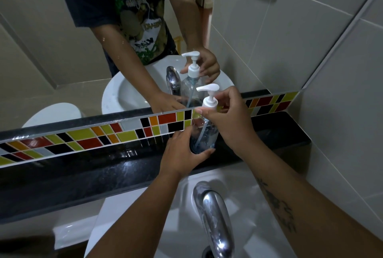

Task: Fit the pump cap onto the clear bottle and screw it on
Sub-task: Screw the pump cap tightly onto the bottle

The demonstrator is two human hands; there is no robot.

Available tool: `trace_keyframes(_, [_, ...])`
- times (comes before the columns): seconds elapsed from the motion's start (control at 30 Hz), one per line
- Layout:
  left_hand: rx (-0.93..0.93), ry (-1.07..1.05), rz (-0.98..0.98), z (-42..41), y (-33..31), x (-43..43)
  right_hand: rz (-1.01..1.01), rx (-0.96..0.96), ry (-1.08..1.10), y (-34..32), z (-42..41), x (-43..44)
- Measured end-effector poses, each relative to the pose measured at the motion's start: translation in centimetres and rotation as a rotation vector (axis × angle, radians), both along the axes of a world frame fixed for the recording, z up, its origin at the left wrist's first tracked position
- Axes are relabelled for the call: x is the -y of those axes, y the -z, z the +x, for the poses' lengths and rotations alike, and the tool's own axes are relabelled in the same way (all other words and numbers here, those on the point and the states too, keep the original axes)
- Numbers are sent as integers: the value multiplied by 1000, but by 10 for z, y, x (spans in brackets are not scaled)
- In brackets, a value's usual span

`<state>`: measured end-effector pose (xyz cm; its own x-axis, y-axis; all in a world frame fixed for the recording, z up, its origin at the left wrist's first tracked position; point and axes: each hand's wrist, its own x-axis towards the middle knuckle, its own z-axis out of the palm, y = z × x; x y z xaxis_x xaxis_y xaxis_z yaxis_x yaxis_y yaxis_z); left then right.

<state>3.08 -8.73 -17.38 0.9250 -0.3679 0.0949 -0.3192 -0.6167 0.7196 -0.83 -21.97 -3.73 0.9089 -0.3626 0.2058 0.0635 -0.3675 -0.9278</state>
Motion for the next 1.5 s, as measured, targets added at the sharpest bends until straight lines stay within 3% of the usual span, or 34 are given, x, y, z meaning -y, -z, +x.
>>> trace_keyframes(0.27, [9, 3, 0, -1, -2, -1, 12, -118, -238, -6, -8, 18])
trace_keyframes(0.53, [0, -6, 8, 0, -1, 0, -9, -26, -22, 1, 0, 1])
trace_keyframes(0.77, [-1, -6, 6, 0, -2, 0, 19, -114, -251, -4, -6, 17])
trace_keyframes(1.1, [-2, -5, 7, -1, -2, 0, -18, -22, -17, 1, -1, -1])
trace_keyframes(1.37, [-5, 0, 8, -2, -4, 0, 97, -131, -269, 1, -9, 17])
trace_keyframes(1.5, [-17, -4, 8, -1, -2, 0, 90, -75, -174, 5, -5, 9])
